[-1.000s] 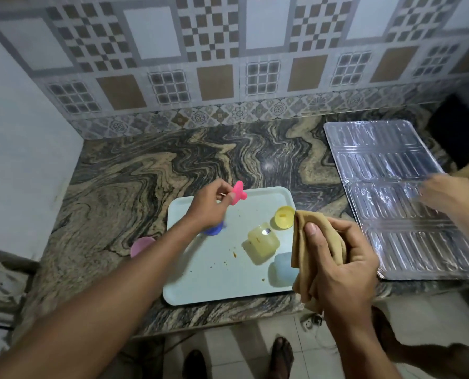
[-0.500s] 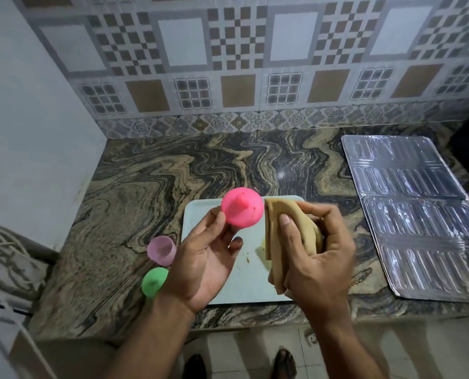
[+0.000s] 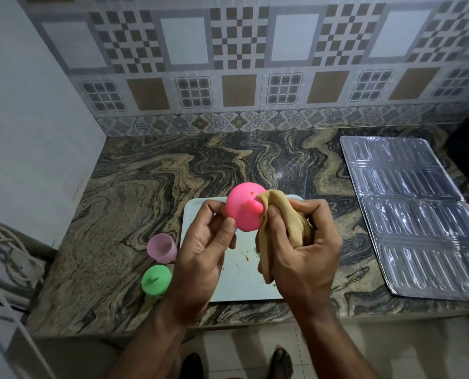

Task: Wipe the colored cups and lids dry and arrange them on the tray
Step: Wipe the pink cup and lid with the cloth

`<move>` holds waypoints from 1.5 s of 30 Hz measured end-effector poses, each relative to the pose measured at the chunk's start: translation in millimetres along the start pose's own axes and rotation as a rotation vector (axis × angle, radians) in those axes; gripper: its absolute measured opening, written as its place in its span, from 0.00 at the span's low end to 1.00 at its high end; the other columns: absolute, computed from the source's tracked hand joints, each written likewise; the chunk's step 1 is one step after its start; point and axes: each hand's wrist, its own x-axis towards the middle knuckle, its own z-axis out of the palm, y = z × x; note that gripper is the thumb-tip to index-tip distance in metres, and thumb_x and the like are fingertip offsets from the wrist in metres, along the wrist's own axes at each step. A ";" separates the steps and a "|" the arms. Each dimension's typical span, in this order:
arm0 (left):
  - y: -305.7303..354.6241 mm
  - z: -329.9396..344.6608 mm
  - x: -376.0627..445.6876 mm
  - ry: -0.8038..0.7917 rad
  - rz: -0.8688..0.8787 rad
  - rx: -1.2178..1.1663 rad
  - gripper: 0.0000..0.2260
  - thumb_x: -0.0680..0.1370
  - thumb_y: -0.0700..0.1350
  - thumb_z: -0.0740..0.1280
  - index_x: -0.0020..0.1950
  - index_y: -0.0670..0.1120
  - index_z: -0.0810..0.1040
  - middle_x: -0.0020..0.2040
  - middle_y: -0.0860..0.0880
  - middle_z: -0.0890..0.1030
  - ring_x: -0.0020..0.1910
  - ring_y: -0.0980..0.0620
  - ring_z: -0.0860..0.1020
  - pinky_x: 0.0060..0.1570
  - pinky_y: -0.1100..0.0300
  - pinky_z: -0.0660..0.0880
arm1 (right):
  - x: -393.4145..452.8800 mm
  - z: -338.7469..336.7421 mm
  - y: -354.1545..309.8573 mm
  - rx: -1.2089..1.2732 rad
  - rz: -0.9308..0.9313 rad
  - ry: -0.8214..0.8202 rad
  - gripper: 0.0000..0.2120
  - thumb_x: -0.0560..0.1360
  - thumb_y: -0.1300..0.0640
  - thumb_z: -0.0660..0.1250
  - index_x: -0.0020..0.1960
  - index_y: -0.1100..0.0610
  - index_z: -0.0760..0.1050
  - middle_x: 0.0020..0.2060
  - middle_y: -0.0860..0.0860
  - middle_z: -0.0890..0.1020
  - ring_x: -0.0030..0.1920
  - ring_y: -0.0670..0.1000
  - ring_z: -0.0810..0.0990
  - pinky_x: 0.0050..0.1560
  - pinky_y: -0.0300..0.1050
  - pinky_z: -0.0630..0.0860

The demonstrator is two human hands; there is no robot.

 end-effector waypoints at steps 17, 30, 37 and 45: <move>17.3 -28.5 2.3 -0.257 -0.130 0.098 0.07 0.77 0.49 0.69 0.51 0.48 0.79 0.42 0.49 0.74 0.41 0.53 0.65 0.43 0.59 0.64 | 61.3 -33.0 -10.3 -0.032 0.008 -0.103 0.05 0.78 0.54 0.75 0.49 0.50 0.79 0.36 0.53 0.84 0.31 0.65 0.83 0.26 0.61 0.80; 19.7 -28.7 9.4 -0.202 -0.135 0.053 0.07 0.77 0.49 0.69 0.52 0.49 0.81 0.50 0.43 0.72 0.44 0.52 0.67 0.45 0.58 0.65 | 27.9 -22.0 -12.6 -0.126 -0.057 -0.287 0.07 0.76 0.56 0.78 0.52 0.54 0.82 0.42 0.46 0.87 0.39 0.43 0.84 0.42 0.39 0.78; 26.1 -36.1 14.8 -0.187 -0.164 0.075 0.06 0.79 0.47 0.69 0.53 0.46 0.80 0.45 0.49 0.76 0.43 0.56 0.69 0.43 0.60 0.66 | 57.3 -28.3 -19.5 0.009 0.098 -0.287 0.06 0.77 0.52 0.76 0.51 0.50 0.80 0.38 0.52 0.86 0.35 0.51 0.83 0.32 0.53 0.81; 31.3 -26.1 18.3 -0.115 -0.199 -0.043 0.06 0.79 0.47 0.70 0.54 0.49 0.84 0.47 0.46 0.78 0.47 0.52 0.70 0.47 0.60 0.68 | 34.8 -13.5 -25.0 0.096 0.219 -0.343 0.13 0.75 0.55 0.76 0.55 0.60 0.80 0.35 0.49 0.85 0.30 0.46 0.83 0.27 0.44 0.81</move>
